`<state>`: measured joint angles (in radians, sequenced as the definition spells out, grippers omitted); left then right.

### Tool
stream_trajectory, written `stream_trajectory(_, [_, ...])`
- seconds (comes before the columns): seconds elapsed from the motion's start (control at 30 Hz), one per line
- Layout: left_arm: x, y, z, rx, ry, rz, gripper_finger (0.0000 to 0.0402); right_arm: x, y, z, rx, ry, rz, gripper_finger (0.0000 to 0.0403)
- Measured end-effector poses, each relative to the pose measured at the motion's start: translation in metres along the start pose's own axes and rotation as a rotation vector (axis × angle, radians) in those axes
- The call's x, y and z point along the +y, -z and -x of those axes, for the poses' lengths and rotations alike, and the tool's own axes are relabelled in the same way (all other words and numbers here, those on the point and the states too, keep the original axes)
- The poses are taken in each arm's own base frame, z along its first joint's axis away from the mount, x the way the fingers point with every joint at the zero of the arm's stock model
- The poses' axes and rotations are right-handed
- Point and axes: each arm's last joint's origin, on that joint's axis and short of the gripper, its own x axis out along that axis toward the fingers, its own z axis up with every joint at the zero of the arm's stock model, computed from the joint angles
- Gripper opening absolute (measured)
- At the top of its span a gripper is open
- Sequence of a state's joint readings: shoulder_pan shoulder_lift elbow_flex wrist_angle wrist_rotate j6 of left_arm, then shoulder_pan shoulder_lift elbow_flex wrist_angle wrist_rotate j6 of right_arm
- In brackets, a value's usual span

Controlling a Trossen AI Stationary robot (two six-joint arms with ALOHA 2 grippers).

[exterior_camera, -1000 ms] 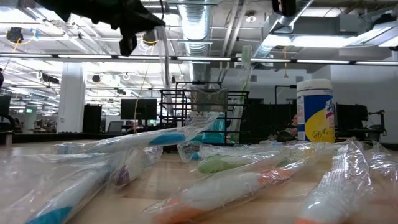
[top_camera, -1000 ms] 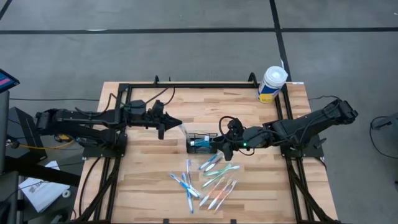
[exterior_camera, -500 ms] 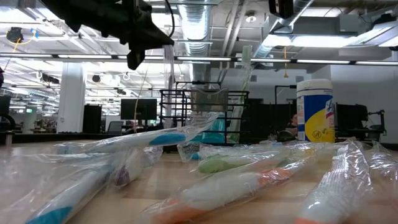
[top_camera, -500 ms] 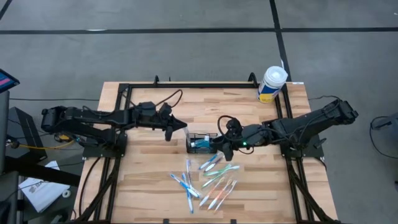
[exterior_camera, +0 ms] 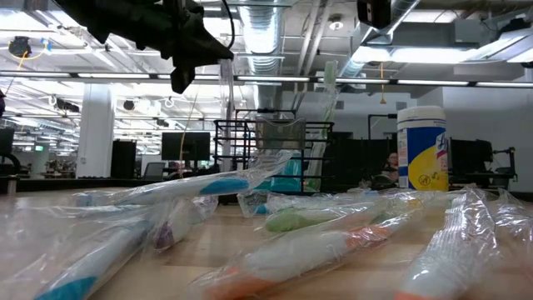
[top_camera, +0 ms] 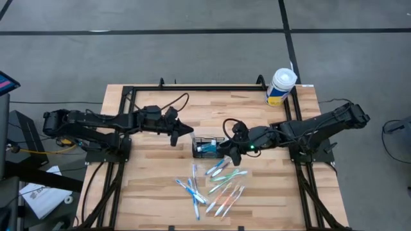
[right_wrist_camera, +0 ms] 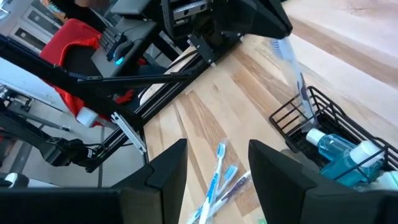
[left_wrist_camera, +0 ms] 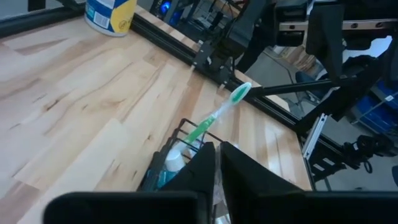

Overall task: Pick & Place toothbrushing station
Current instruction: Put the purple toothbrush into the black wire organizer

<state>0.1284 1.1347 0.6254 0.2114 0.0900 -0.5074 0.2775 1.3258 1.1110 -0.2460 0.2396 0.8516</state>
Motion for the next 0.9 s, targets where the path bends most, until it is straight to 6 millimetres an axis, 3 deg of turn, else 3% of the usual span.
stream_trajectory(0.33, [0.001, -0.003, 0.000, -0.019, 0.013, 0.019, 0.0154, 0.002, -0.001, 0.000, -0.012, -0.020, 0.037, 0.0161])
stream_trajectory(0.53, [-0.002, -0.024, 0.004, -0.216, 0.082, 0.029, 0.0218, 0.002, -0.001, 0.000, -0.012, -0.021, 0.042, 0.0161])
stream_trajectory(0.7, [-0.008, -0.057, 0.024, -0.404, 0.046, 0.045, 0.0227, 0.002, -0.001, 0.000, -0.013, -0.021, 0.042, 0.0161])
stream_trajectory(0.9, [-0.043, -0.104, 0.081, -0.682, 0.196, 0.017, 0.0193, 0.002, -0.001, 0.000, -0.012, -0.022, 0.046, 0.0161])
